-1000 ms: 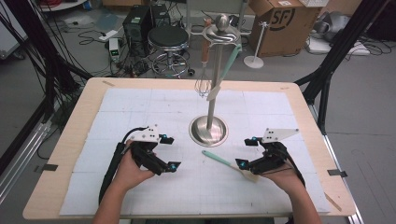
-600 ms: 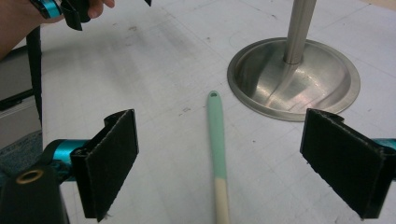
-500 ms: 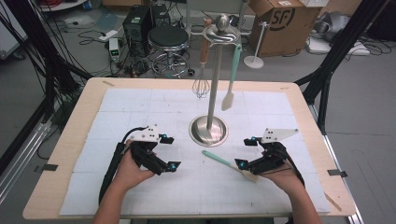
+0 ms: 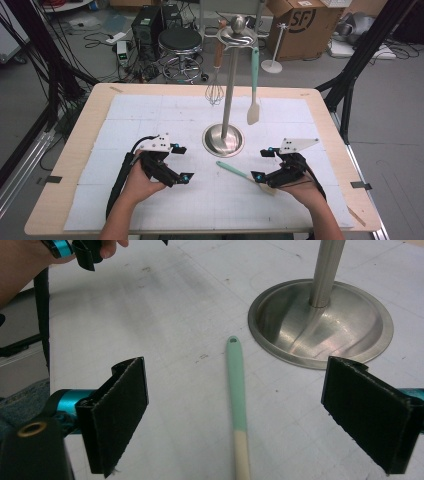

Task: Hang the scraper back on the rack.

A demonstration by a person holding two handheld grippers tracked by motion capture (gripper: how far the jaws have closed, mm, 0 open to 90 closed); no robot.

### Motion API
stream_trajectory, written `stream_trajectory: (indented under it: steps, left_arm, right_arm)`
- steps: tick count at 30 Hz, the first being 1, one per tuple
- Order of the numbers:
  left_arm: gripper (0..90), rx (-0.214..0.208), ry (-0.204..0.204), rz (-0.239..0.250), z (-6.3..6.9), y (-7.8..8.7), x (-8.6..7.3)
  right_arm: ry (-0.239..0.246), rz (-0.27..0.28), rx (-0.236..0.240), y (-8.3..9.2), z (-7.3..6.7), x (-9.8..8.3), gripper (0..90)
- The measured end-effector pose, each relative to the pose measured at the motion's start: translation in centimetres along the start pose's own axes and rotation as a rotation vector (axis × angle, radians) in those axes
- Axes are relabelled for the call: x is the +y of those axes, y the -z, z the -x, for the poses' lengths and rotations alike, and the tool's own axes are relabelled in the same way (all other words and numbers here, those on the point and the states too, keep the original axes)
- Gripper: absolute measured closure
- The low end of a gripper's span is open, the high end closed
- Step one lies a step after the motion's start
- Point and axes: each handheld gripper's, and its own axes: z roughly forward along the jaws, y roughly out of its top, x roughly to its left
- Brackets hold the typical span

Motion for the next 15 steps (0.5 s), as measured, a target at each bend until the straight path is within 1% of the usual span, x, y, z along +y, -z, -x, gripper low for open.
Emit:
stream_trajectory:
  steps: [4, 11, 12, 15]
  left_arm:
    - [7.3, 0.0, 0.004, 0.006, -0.02, -0.04, 0.0]
    - [7.3, -0.006, -0.001, 0.005, -0.02, 0.03, 0.08]
    - [7.3, -0.007, 0.006, 0.013, 0.05, 0.01, 0.09]
    - [7.3, -0.009, 0.002, 0.024, 0.13, 0.13, 0.24]
  right_arm:
    - [-0.003, -0.003, -0.002, 0.05, 0.02, -0.06, 11.2]
    - [-0.005, -0.011, 0.001, -0.08, 0.02, -0.13, 11.2]
    - [-0.002, -0.01, 0.002, -0.12, 0.03, -0.13, 11.2]
    - [-0.002, -0.014, 0.003, -0.15, 0.01, -0.13, 11.3]
